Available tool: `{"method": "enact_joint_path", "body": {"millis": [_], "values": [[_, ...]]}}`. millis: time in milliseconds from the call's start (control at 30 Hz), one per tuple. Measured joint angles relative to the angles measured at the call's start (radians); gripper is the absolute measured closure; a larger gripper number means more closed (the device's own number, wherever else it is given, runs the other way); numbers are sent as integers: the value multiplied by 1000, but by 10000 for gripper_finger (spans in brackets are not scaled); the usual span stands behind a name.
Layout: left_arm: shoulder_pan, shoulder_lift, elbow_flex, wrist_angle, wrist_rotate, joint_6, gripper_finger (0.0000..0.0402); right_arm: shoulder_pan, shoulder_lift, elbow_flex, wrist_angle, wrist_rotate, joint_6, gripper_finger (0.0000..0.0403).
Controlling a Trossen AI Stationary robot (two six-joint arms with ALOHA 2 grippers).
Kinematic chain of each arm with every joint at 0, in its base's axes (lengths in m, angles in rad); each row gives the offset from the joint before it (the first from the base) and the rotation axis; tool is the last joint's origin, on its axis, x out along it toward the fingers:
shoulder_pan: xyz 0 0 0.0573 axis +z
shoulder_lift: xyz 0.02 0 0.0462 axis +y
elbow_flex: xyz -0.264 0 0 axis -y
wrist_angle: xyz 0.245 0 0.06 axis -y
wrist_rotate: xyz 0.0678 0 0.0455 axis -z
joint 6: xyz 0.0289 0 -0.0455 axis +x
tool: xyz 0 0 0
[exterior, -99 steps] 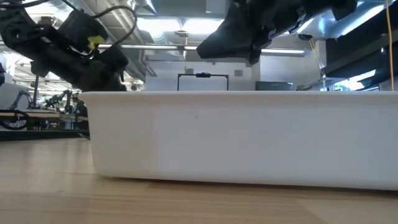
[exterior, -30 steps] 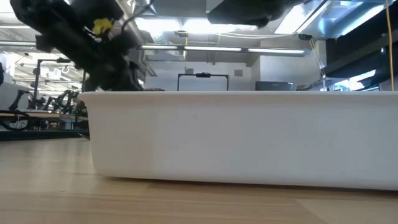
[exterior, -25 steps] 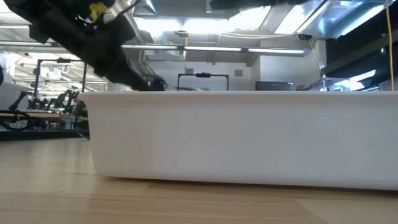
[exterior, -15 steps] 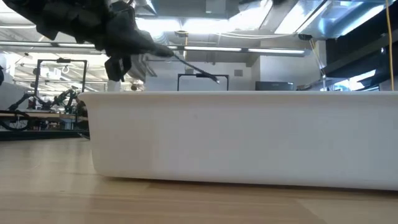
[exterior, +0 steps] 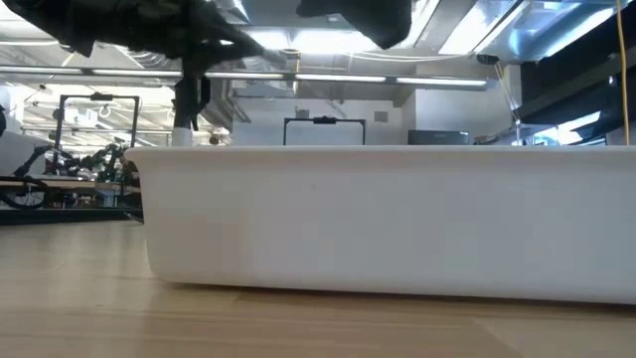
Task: Sort silverware
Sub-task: Put the black spoon into the white silverware tray
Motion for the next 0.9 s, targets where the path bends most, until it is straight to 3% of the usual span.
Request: {"method": "enact_joint_path", "body": {"millis": [133, 300, 900], "values": [[-30, 0, 1, 97, 23, -28, 401, -19, 1, -5, -2, 95, -9, 211], [-65, 0, 1, 99, 20, -34, 401, -48, 1, -5, -8, 198, -24, 215], [-122, 0, 1, 110, -2, -25, 401, -118, 9, -6, -20, 201, -20, 268]]}}
